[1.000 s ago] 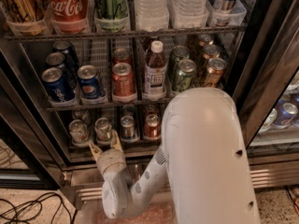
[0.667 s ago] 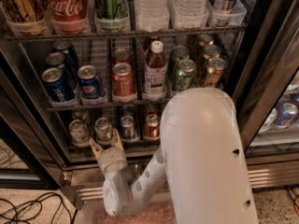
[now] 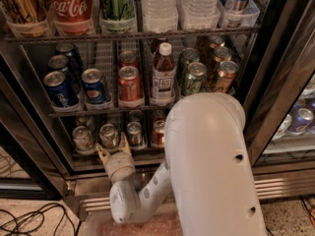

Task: Pick 7up can from bottom shelf of fridge

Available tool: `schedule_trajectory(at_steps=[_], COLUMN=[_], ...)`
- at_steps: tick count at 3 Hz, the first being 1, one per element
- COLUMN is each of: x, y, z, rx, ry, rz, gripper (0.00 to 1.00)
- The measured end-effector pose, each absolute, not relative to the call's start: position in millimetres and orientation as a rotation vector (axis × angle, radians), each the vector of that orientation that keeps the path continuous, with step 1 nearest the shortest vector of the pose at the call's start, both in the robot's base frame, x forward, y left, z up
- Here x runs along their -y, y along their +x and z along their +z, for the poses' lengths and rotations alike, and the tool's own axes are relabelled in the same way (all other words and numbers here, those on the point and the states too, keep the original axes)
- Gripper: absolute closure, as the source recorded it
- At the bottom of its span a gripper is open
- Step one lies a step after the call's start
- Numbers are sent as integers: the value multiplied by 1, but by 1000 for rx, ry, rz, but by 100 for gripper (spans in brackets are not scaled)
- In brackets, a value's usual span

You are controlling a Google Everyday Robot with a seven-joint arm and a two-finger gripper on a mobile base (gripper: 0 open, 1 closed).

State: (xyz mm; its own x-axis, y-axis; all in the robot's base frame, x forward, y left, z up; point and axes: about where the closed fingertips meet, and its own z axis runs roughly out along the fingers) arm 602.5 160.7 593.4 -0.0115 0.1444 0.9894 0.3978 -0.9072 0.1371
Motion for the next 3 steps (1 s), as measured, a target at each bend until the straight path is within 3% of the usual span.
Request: schedule_trajectory(at_steps=[3], x=[-158], y=[629], z=[593], rx=[571], ry=[-2038], rz=[-2072], gripper=[33])
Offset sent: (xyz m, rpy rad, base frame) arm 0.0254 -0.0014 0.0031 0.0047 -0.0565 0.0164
